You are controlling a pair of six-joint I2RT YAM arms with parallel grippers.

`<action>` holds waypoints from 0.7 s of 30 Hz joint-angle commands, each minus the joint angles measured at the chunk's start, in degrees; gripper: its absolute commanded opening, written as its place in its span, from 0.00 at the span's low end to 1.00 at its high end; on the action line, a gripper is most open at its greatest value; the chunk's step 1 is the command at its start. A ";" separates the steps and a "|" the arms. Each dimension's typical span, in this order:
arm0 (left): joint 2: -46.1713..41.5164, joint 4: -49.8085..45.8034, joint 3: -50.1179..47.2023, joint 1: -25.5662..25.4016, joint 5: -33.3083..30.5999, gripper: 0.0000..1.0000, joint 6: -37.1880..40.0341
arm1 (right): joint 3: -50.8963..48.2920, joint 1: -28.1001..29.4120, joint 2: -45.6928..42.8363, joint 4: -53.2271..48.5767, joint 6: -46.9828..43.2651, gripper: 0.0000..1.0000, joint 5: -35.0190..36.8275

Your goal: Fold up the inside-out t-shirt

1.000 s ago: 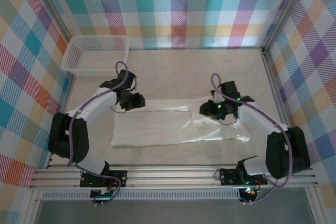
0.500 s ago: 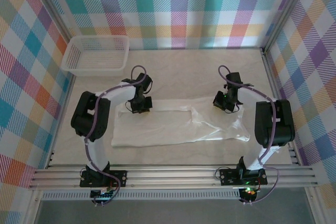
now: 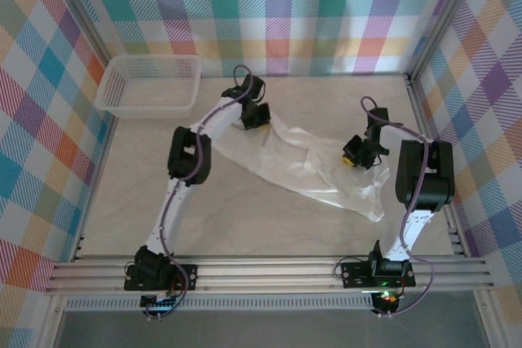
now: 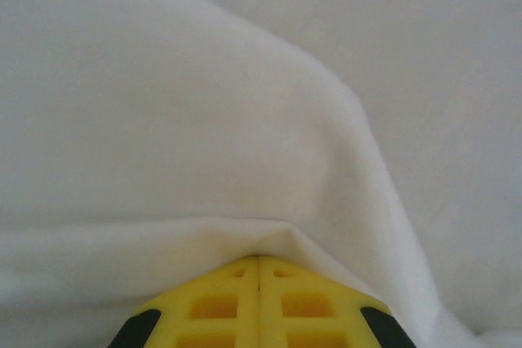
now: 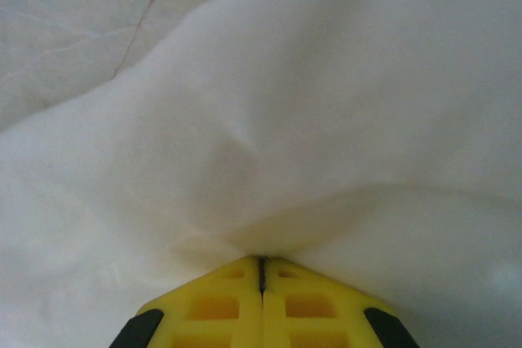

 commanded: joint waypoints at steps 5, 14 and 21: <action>13.19 5.50 16.92 -0.56 -0.81 0.00 -7.88 | -8.43 16.75 -5.55 -10.88 -3.98 0.15 -12.18; 5.76 6.06 15.94 0.12 2.79 0.08 -3.14 | 10.47 40.44 4.49 -13.88 -7.28 0.16 -15.31; -22.15 21.82 -19.06 2.82 11.10 0.29 -3.39 | -0.75 34.17 -15.88 -6.98 -0.54 0.24 -6.80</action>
